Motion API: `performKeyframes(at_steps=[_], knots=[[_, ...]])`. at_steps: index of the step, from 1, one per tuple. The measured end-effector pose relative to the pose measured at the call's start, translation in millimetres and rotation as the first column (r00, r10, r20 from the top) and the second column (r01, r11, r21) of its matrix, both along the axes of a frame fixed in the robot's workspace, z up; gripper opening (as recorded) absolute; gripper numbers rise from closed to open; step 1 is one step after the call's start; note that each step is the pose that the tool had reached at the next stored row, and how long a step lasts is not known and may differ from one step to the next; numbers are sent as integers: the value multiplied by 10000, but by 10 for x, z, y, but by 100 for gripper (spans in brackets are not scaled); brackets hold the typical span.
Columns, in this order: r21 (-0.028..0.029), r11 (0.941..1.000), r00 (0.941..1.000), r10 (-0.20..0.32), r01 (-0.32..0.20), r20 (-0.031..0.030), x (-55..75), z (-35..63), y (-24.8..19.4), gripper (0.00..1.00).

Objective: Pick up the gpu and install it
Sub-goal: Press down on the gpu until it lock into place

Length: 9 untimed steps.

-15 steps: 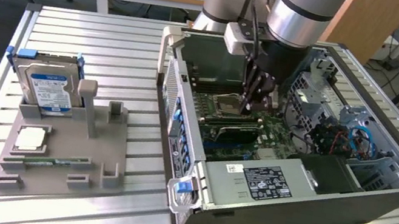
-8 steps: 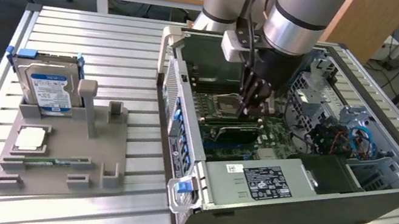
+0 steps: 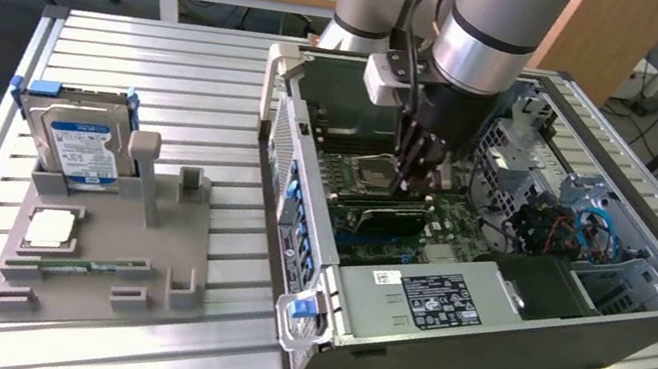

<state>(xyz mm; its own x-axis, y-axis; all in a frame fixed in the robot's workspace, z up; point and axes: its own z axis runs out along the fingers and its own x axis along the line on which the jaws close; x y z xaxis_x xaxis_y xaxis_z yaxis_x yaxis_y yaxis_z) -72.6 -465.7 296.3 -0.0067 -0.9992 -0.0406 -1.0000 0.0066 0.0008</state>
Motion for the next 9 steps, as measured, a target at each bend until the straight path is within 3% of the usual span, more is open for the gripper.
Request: performKeyframes(at_steps=[9], knots=[[-3,10000,10000,0,0,-1,0,-46,0,10]])
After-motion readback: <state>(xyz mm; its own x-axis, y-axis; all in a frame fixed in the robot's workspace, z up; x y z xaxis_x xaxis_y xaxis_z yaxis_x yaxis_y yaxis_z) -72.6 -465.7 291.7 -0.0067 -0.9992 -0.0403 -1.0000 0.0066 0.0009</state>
